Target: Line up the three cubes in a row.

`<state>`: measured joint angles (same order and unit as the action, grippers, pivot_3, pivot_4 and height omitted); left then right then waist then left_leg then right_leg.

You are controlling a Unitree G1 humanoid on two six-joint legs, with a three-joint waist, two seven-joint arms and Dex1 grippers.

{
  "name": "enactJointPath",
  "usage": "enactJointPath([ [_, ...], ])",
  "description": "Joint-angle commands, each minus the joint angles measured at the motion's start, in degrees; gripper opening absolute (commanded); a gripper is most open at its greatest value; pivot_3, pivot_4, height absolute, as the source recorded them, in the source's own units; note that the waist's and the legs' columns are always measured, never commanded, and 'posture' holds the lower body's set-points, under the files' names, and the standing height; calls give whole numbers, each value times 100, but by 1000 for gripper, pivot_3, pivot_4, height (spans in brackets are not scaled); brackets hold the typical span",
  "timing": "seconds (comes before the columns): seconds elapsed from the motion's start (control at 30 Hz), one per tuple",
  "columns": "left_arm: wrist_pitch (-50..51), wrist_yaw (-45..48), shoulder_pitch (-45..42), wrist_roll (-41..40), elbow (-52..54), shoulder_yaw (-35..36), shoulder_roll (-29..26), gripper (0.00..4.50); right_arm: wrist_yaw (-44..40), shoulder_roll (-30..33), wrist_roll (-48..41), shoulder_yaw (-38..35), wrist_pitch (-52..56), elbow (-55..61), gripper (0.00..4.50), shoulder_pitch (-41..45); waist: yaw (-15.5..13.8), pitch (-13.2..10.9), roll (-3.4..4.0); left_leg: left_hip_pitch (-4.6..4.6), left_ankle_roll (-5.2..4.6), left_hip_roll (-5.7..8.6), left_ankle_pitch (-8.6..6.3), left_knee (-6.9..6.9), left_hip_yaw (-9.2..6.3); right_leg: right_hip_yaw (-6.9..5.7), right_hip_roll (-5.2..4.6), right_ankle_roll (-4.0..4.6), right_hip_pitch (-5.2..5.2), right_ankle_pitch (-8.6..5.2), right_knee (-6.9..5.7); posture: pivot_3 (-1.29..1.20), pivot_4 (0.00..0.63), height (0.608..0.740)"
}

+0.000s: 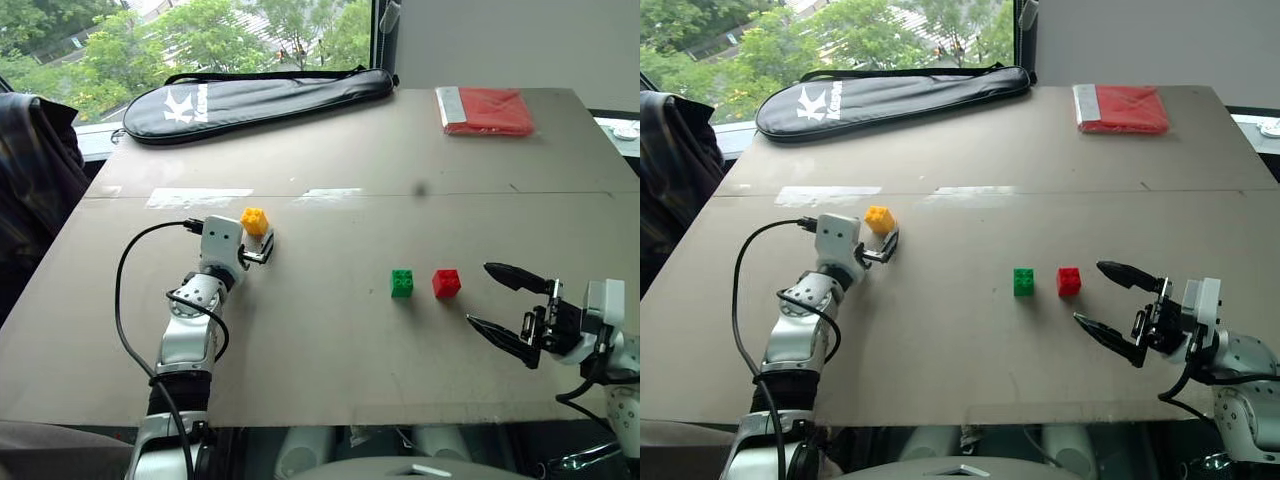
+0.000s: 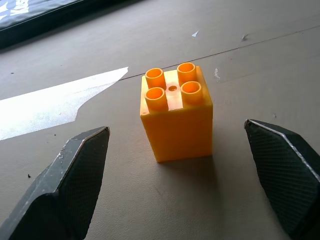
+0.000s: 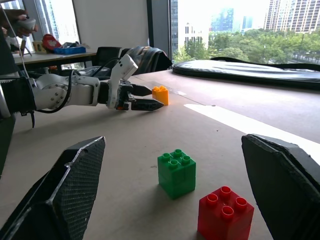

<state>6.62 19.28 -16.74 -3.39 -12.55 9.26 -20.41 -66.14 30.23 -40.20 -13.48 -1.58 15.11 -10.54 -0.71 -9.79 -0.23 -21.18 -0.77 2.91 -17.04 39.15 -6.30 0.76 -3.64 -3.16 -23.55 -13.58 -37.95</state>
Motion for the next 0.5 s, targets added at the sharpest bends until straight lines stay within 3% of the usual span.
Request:
enactJointPath([
  [0.03, -166, 180, -136, 54, -342, -179, -73, 4428, 302, -161, -34, -146, -132, 313, 4500, 38, -8, 1, 2, 0, 0, 1, 0, 0, 0, -1, -2, 0, 0, 0, -1, 0, 150, 701],
  [0.5, -606, 342, -375, -54, -1013, -165, -107, 4428, 643, -212, 54, -77, -88, 568, 4500, -12, -14, 9, 12, 11, -6, 0, 0, 1, -4, -2, 4, 7, 3, 14, -14, 0, 150, 701],
])
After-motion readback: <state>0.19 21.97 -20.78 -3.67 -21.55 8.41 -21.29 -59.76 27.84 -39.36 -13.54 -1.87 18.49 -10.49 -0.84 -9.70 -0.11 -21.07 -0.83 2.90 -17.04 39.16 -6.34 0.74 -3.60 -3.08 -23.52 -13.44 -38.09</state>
